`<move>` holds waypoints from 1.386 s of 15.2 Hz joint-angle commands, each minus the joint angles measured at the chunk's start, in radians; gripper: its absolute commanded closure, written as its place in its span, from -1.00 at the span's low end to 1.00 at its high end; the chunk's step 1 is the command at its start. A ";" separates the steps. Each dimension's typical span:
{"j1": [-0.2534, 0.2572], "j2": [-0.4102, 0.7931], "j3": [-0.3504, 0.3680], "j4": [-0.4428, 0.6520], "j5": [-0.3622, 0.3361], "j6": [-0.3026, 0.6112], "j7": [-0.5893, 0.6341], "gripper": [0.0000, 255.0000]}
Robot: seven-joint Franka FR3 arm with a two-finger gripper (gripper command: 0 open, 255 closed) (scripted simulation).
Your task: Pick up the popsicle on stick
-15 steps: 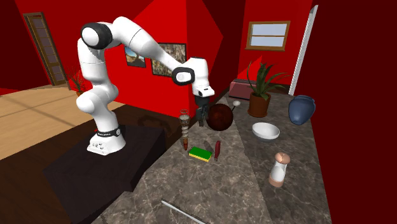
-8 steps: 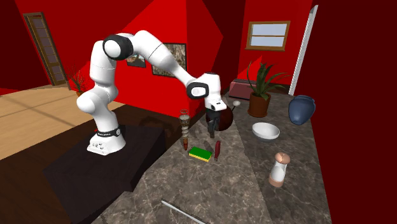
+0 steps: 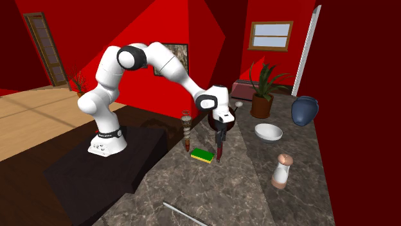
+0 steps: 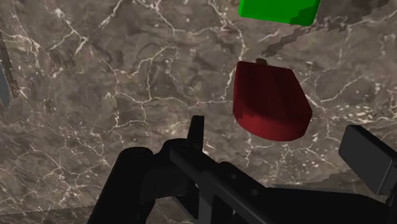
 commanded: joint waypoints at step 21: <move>-0.002 -0.015 0.002 -0.001 0.002 -0.013 -0.004 1.00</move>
